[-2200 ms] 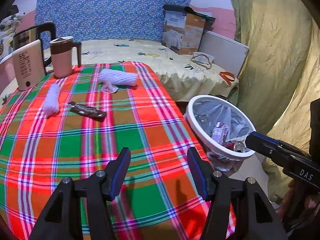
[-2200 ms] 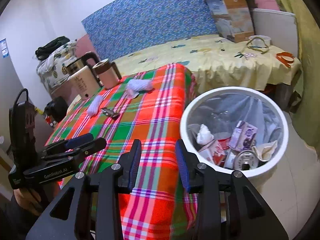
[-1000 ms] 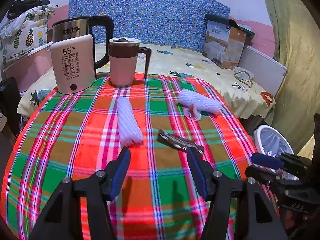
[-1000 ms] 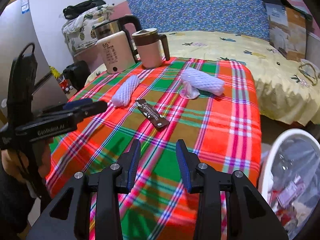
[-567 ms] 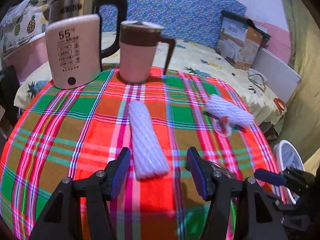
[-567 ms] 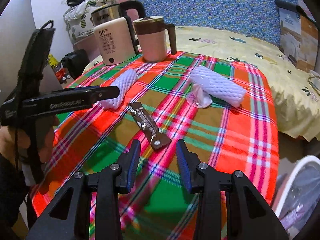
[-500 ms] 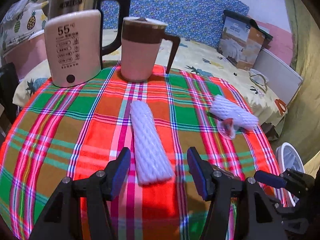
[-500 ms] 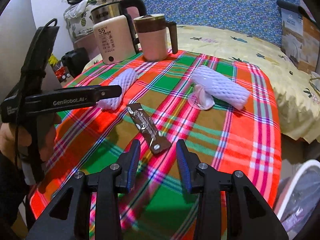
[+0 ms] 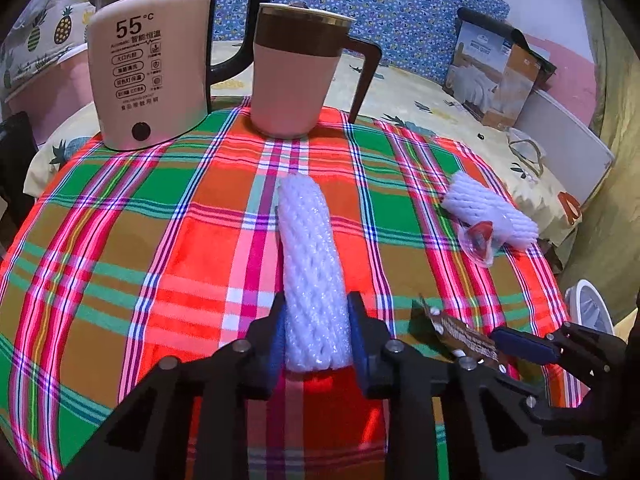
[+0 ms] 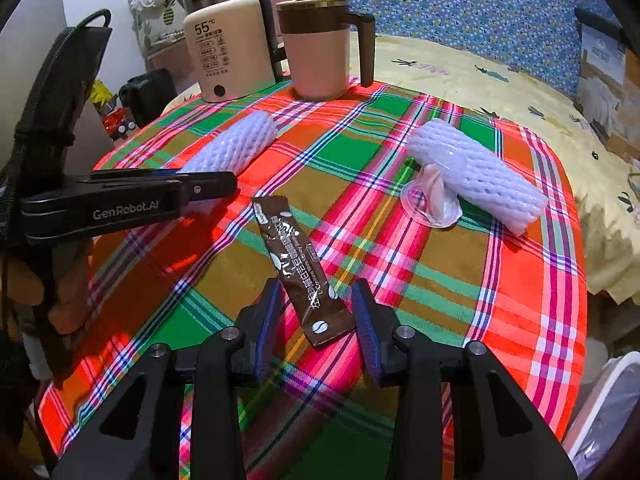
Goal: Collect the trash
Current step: 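Lower the left tool around the white foam net while the right reaches the brown wrapper, then carry the foam net and brown wrapper over the white bin with both tools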
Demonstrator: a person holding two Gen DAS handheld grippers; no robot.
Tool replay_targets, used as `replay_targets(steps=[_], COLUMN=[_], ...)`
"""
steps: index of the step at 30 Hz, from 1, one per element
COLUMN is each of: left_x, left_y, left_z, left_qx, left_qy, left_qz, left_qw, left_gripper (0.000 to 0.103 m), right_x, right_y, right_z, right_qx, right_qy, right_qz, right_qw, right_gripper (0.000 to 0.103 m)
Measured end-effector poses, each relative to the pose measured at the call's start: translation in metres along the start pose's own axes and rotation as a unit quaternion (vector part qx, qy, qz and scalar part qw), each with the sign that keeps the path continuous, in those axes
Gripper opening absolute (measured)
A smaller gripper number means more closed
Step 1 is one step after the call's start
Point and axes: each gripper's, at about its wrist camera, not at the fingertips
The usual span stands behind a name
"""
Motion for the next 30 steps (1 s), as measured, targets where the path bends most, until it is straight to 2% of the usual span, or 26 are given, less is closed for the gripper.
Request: replay_targets(steps=[4,6,13,30], left_x=[-0.001,-0.001,-0.012,-0.088], left_y=[0.01,0.016,0.042,0.093], left_z=[-0.006,-0.009,-0.026,-0.067], left_qx=[-0.002,-0.005,-0.016,-0.028], left_qy=[0.004,0.006,0.01,-0.039], left_qz=[-0.009,-0.013,-0.028,-0.076], left_qw=[0.9999,0.9999,0.9994,0.996], left_gripper=[0.027,0.027,0.026,0.026], right_x=[0.0,-0.002,-0.011,-0.027], right_y=[0.007,0.01,0.035,0.107], right_z=[-0.004,-0.007,-0.025,-0.071], right_qx=[0.001,-0.003,-0.023,-0.069], right_qy=[-0.015,-0.024,-0.065,-0.123], right_qz=[0.003,0.002,-0.004,-0.028], right_qw=[1.0,1.0,0.998,0.99], right_gripper=[0.029,0.025,0.024,0.024])
Point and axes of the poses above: each gripper's, at about its wrist camera, not at the fingertips, and y roughly against the way its jaws point, x to its left, z to its top, and after that the axes turned 5 degrees about -x, right-handed
